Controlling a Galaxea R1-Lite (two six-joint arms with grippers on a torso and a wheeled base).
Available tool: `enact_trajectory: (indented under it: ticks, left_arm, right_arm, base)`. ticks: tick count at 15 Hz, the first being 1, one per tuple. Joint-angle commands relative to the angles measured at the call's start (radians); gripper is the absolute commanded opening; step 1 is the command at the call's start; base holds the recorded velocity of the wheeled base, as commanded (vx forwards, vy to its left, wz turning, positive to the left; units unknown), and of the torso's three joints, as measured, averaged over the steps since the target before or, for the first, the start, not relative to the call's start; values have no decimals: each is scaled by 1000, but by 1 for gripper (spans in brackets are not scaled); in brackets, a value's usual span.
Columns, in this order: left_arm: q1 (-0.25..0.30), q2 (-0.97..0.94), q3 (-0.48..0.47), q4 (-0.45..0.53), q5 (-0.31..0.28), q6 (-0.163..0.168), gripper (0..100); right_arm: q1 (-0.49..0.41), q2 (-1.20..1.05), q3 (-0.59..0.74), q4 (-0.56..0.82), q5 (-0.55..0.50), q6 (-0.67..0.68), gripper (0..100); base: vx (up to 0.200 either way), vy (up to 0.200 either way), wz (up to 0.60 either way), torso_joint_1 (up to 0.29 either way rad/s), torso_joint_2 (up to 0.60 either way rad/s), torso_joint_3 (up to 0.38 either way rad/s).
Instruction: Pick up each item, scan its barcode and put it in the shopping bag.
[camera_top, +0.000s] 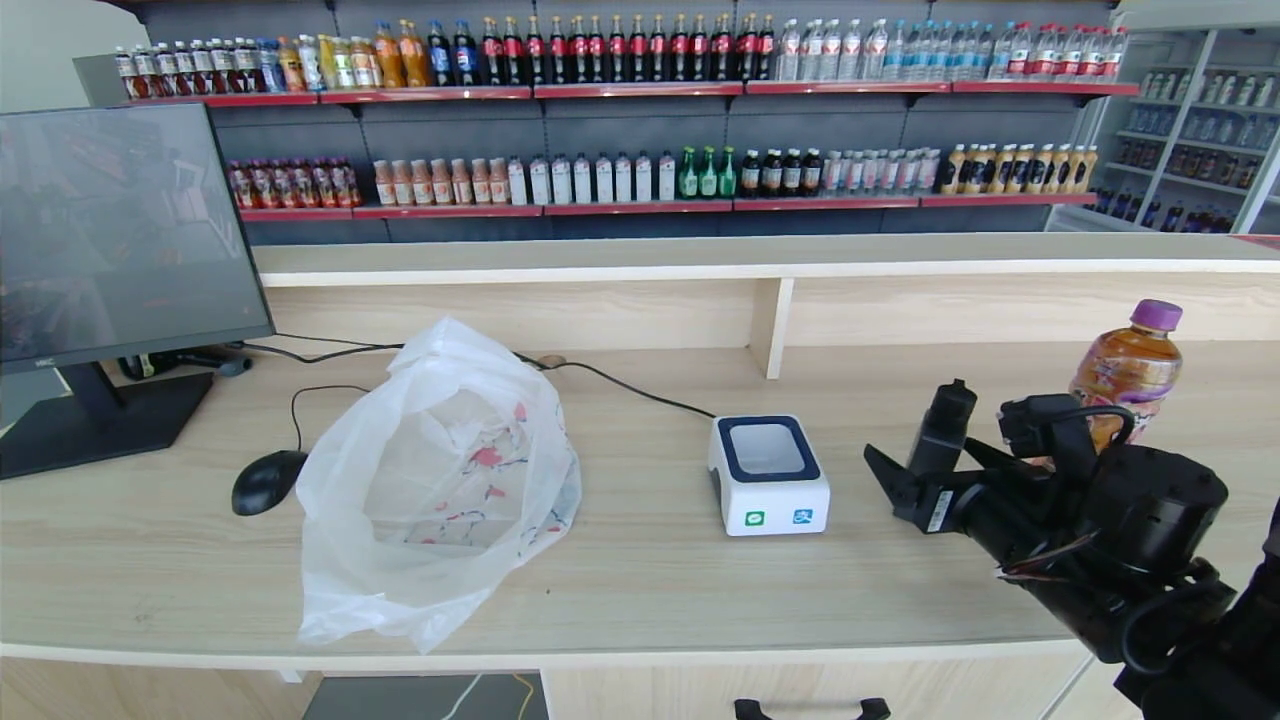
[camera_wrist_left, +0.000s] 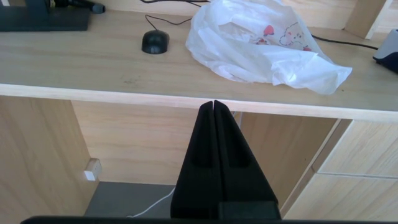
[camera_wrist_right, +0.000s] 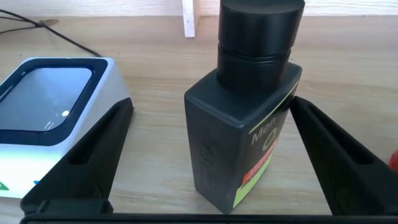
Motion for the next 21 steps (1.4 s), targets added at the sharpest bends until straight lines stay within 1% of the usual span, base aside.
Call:
enact_trajectory:
  ticks: [1, 4, 7, 14, 19, 21]
  left_arm:
    - [0, 0, -1, -1, 0, 0, 0]
    - [0, 0, -1, 1, 0, 0, 0]
    - [0, 0, 1, -1, 0, 0, 0]
    - [0, 0, 1, 1, 0, 0, 0]
    - [0, 0, -1, 1, 0, 0, 0]
    - [0, 0, 1, 1, 0, 0, 0]
  right_arm:
    - [1, 7, 0, -1, 1, 0, 100]
    - [4, 14, -9, -1, 5, 0, 100]
    - [27, 22, -17, -1, 28, 0, 100]
    - [16, 33, -26, -1, 30, 1, 100]
    - [-21, 8, -11, -1, 28, -3, 100]
    - [-42, -24, 22, -1, 28, -3, 100]
  base:
    - [0, 0, 0, 0, 0, 0]
    - [0, 0, 0, 0, 0, 0]
    - [0, 0, 0, 0, 0, 0]
    - [0, 0, 0, 0, 0, 0]
    - [0, 0, 0, 0, 0, 0]
    - [0, 0, 0, 0, 0, 0]
